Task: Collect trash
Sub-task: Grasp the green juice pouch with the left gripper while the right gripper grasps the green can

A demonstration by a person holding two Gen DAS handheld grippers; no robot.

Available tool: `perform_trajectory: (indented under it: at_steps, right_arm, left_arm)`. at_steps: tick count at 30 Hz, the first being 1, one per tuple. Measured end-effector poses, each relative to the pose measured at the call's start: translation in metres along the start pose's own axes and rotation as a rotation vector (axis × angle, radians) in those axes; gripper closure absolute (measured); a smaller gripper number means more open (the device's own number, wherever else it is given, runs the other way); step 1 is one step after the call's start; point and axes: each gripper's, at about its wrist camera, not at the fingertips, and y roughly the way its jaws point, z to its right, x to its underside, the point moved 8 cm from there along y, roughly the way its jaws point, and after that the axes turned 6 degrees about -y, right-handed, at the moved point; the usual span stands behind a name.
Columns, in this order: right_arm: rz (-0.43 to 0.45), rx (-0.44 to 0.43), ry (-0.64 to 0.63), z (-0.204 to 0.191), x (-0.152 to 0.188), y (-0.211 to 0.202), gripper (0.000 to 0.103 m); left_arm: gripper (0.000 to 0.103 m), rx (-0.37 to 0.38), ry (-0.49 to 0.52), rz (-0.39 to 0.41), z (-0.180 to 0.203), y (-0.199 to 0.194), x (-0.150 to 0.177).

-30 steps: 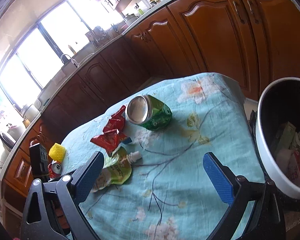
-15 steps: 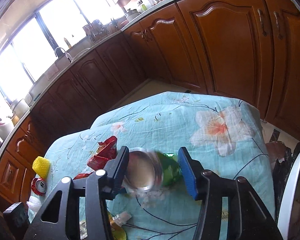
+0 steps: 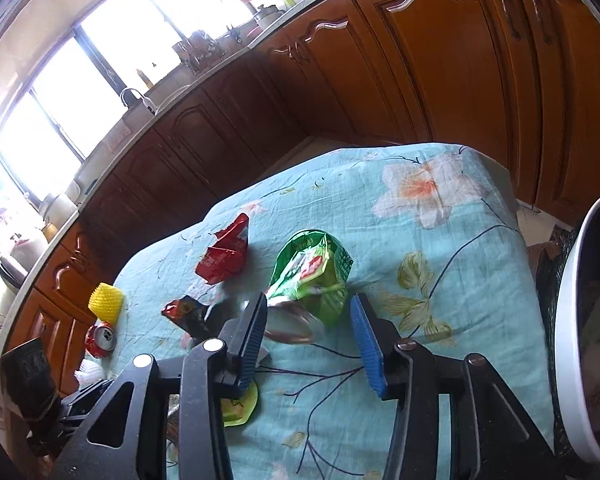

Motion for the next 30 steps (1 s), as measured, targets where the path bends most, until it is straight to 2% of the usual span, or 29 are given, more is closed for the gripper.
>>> perform_trajectory:
  at_steps: [1, 3, 8, 12, 14, 15, 16, 19, 21, 30]
  right_arm:
    - [0.003, -0.002, 0.007, 0.000, -0.001, 0.001, 0.047]
    - [-0.004, 0.005, 0.017, 0.002, -0.002, 0.009, 0.045]
    - [-0.036, 0.010, 0.070, 0.020, -0.002, 0.034, 0.045]
    - [-0.088, -0.028, 0.089, 0.024, 0.000, 0.053, 0.046]
    - [-0.114, -0.030, 0.076, 0.022, 0.005, 0.058, 0.050]
    - [-0.116, -0.033, 0.065, 0.019, 0.006, 0.059, 0.057]
    - [-0.118, -0.042, 0.056, 0.017, 0.007, 0.058, 0.070]
    - [-0.117, -0.047, 0.044, 0.011, 0.012, 0.051, 0.071]
    - [-0.105, -0.044, 0.036, 0.008, 0.015, 0.042, 0.071]
    - [0.011, -0.028, 0.048, 0.011, 0.025, -0.031, 0.071]
  left_arm:
    - [0.038, -0.004, 0.018, -0.006, 0.003, 0.004, -0.001]
    - [0.035, -0.008, 0.056, -0.023, 0.008, 0.015, 0.001]
    - [0.032, -0.023, 0.125, -0.084, 0.013, 0.047, 0.002]
    - [0.030, -0.017, 0.155, -0.155, 0.015, 0.073, 0.005]
    - [0.030, -0.029, 0.182, -0.150, 0.019, 0.077, 0.005]
    - [0.031, -0.022, 0.194, -0.152, 0.023, 0.079, 0.005]
    - [0.031, -0.016, 0.203, -0.155, 0.026, 0.080, 0.005]
    - [0.038, -0.025, 0.240, -0.163, 0.034, 0.083, 0.009]
    - [0.056, 0.005, 0.252, -0.167, 0.041, 0.081, 0.011]
    - [0.059, 0.055, 0.259, -0.108, 0.072, 0.057, 0.021]
